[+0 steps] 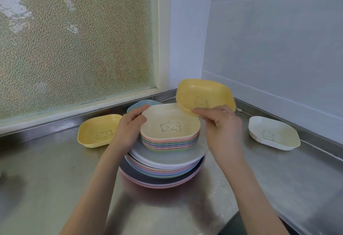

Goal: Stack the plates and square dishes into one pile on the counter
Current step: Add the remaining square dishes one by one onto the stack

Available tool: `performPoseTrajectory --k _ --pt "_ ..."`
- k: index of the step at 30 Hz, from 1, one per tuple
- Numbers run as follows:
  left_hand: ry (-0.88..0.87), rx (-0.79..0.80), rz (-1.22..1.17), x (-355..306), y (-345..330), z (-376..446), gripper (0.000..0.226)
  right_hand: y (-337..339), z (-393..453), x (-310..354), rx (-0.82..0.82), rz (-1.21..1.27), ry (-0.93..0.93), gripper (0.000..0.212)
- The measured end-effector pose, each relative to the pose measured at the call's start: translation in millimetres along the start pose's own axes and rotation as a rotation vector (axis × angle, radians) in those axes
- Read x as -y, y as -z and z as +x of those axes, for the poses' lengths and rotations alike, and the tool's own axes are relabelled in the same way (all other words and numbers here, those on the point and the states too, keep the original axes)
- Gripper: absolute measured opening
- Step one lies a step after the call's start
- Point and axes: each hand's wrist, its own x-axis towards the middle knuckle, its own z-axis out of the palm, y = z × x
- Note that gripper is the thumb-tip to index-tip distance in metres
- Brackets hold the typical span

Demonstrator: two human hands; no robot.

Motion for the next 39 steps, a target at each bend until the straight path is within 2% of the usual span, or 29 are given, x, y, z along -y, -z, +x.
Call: performPoseTrajectory --k 8,10,14,16,18,21,25,27,29,31,34,37,39 --pt "-0.090 0.055 0.011 0 1 0 0.040 -7 -14 29 0.343 0.143 0.113 0.044" --pt "-0.099 0.028 0.005 -1 0 1 0.039 -8 -16 29 0.437 0.165 0.132 0.043" --pt "0.027 -0.021 -0.100 0 3 9 0.040 -8 -15 27 0.509 0.204 0.145 0.036" --pt "0.003 -0.045 -0.063 3 4 8 0.040 -6 -14 26 0.489 0.253 0.171 0.028" --pt "-0.028 -0.099 -0.024 5 4 7 0.039 -3 -10 20 0.364 0.327 0.152 0.026" --pt "-0.015 -0.172 -0.037 7 6 10 0.037 -5 0 2 0.254 0.445 -0.182 0.036" --pt "0.008 -0.277 0.058 19 24 11 0.034 -23 -2 -29 0.237 0.305 -0.447 0.045" --pt "0.064 -0.263 0.072 29 31 11 0.038 -33 -8 -40 0.221 0.365 -0.593 0.047" --pt "0.163 -0.178 0.008 33 29 11 0.045 -43 -15 -48 0.241 0.443 -0.683 0.046" --pt "0.249 -0.118 -0.079 34 24 10 0.044 -50 -19 -49 0.258 0.443 -0.688 0.044" --pt "0.265 -0.150 -0.131 30 21 10 0.041 -55 -20 -46 0.265 0.399 -0.666 0.042" --pt "0.207 -0.144 0.009 25 20 5 0.044 -57 -20 -48 0.237 0.421 -0.670 0.039" --pt "0.200 -0.136 0.029 30 22 8 0.028 -57 -19 -49 0.228 0.434 -0.677 0.037"
